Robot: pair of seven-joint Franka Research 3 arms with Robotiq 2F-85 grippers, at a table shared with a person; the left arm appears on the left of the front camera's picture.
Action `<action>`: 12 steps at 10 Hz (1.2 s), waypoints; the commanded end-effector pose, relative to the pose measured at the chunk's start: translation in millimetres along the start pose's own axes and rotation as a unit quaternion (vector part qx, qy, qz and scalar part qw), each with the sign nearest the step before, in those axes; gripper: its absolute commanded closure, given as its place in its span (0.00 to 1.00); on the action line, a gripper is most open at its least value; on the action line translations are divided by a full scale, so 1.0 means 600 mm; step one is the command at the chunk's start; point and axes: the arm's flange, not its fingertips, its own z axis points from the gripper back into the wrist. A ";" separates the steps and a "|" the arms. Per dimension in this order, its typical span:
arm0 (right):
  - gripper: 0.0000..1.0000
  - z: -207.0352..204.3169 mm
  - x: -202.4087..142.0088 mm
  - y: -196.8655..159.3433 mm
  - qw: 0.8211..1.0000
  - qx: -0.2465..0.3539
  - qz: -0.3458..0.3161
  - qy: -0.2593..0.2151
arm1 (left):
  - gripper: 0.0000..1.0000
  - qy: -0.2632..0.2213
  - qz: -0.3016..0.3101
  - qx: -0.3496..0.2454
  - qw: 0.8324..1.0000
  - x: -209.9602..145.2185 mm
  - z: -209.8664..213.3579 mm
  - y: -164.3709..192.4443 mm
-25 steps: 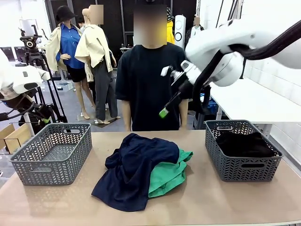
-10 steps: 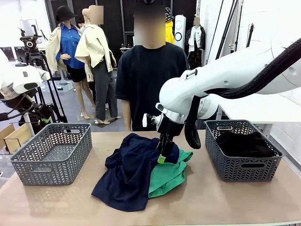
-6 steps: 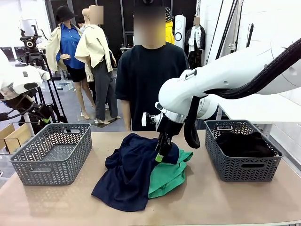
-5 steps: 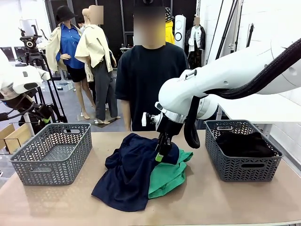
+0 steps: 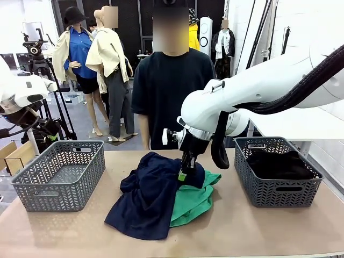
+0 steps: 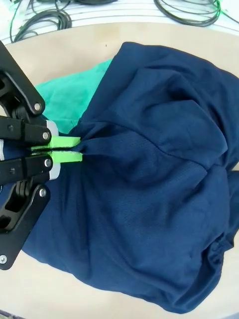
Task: Sort the tops and bottoms.
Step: Lift clothes from the center of the table with your right hand.
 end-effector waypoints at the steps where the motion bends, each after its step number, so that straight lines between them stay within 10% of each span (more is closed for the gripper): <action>1: 1.00 -0.002 -0.010 0.004 1.000 -0.010 0.009 0.004 | 0.00 -0.002 -0.001 0.002 1.000 0.002 0.001 0.000; 12: 1.00 0.242 -0.007 -0.063 0.987 -0.148 -0.009 -0.063 | 0.00 -0.002 -0.001 0.002 1.000 0.002 0.001 0.000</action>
